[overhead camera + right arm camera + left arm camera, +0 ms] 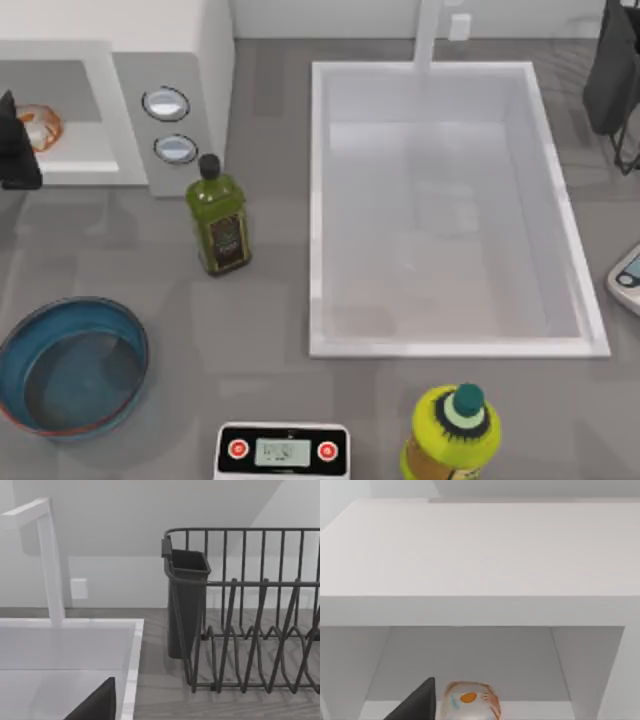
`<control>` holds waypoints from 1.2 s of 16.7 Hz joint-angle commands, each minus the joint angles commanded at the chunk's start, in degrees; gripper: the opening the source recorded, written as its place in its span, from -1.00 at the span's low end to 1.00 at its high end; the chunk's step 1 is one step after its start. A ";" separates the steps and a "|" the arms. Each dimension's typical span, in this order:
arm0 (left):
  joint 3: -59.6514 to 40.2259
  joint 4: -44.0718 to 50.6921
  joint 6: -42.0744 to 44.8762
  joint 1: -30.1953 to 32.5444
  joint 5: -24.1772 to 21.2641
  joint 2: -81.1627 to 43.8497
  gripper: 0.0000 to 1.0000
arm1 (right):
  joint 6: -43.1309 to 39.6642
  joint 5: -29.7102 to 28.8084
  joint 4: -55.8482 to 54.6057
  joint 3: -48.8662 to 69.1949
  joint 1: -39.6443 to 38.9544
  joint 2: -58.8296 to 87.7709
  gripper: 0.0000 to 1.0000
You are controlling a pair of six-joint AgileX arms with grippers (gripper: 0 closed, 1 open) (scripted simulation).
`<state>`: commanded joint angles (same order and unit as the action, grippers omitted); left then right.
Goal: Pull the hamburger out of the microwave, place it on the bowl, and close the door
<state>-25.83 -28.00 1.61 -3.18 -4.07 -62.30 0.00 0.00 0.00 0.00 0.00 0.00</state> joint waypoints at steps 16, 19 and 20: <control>-31.57 -34.22 1.97 -3.88 -4.98 -77.13 1.00 | 0.00 0.00 0.00 0.00 0.00 0.00 1.00; -32.89 -35.65 2.05 -4.04 -5.19 -80.38 1.00 | 0.00 0.00 0.00 0.00 0.00 0.00 1.00; -32.89 -35.65 2.05 -4.04 -5.19 -80.38 1.00 | 0.00 0.00 0.00 0.00 0.00 0.00 1.00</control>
<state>-58.72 -63.65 3.66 -7.22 -9.26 -142.68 0.00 0.00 0.00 0.00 0.00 0.00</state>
